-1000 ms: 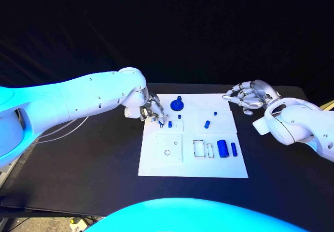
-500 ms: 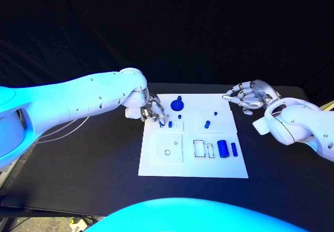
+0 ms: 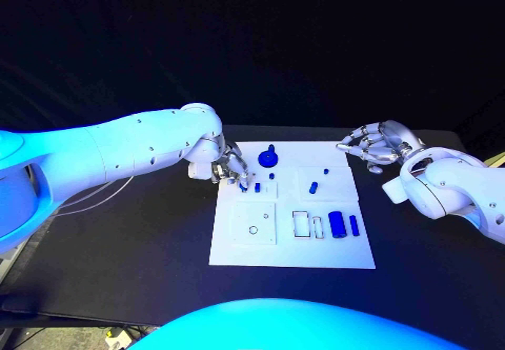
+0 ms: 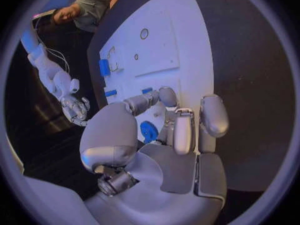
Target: Assemble the parts on the task board
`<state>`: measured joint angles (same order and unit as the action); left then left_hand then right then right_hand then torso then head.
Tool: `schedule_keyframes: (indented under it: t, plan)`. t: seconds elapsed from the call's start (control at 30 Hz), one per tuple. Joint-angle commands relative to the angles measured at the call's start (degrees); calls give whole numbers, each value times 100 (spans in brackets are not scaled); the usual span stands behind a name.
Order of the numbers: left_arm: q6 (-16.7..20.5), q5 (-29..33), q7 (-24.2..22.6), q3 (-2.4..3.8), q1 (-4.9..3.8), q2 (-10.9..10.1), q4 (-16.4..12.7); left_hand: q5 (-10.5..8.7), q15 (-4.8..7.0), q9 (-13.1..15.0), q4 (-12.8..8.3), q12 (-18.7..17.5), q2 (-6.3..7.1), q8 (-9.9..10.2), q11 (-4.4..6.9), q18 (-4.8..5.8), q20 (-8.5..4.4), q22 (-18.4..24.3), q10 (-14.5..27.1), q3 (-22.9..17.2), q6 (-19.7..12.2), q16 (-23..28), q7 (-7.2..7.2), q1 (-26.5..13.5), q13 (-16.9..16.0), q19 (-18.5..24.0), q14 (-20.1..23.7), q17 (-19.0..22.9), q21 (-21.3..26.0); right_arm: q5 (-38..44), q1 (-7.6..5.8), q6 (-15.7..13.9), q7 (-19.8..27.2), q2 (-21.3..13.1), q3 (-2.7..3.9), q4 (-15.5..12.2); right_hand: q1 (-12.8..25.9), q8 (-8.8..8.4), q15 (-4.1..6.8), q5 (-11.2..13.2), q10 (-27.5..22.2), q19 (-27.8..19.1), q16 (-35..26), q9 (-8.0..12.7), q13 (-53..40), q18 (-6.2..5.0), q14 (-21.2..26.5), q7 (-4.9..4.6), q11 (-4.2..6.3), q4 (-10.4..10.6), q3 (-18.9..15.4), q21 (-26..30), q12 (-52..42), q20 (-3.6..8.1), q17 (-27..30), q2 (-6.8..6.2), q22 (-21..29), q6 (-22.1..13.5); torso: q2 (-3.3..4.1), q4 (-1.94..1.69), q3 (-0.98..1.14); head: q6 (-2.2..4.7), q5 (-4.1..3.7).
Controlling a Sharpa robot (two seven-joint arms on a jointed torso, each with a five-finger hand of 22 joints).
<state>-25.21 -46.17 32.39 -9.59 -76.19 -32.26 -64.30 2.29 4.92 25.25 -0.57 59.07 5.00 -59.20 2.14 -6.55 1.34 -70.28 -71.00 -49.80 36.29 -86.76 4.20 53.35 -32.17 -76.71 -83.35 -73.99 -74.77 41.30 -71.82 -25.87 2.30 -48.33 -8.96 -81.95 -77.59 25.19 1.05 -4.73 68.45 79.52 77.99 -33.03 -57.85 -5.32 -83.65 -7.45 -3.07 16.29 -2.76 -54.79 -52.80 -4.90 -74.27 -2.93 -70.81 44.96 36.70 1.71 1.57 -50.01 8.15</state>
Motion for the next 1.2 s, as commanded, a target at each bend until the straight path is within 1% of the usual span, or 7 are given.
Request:
schedule_keyframes:
  t: [0.03,0.27,0.47,0.77,1.2]
  plan:
    - [-22,-22,-2,-12,-1,14,-3,359,26,397,-28,82,-344,-246,30,191,1,-113,-165,-474,1127,-92,-286,-55,-113,-197,-567,-1257,-80,10,3,10,13,2,1,-8,107,-61,50,46,-58,49,-69,-78,32,-96,-271,7,38,9,-297,60,-6,52,-168,170,37,37,2,2,-1,1,-1]
    - [-29,-35,-2,-61,1,2,-12,355,30,408,-23,89,-357,-244,37,196,-2,-137,-185,-461,1153,-102,-296,-81,-126,-211,-571,-1271,-100,10,3,11,16,1,1,-9,107,-61,50,46,-58,49,-69,-78,32,-96,-271,7,38,9,-297,60,-6,52,-168,170,37,37,0,-1,3,1,-3]
    - [-18,-46,-2,-90,2,-2,-21,356,31,413,-22,92,-364,-243,40,200,-4,-152,-193,-456,1165,-109,-300,-90,-131,-219,-574,-1281,-111,10,3,12,19,1,1,-12,94,-63,51,45,-58,50,-71,-81,38,-96,-273,7,38,8,-308,69,-11,52,-172,177,36,42,0,3,0,1,5]
    - [-17,-62,-3,-103,4,-7,-20,356,32,414,-22,97,-366,-243,41,199,-4,-148,-198,-455,1168,-108,-301,-93,-142,-217,-574,-1279,-109,10,3,13,19,-4,1,-16,94,-63,51,45,-58,50,-71,-81,38,-96,-273,7,38,8,-308,69,-11,52,-172,177,36,42,-1,1,5,1,1]
    - [-66,-130,-3,-109,5,-31,-46,357,38,429,-29,130,-385,-238,52,215,-10,-216,-245,-440,1211,-129,-317,-121,-203,-257,-582,-1310,-163,10,3,11,22,-11,1,-20,94,-63,51,45,-58,50,-71,-81,38,-96,-273,7,38,8,-308,69,-11,52,-172,177,36,42,1,0,1,1,-7]
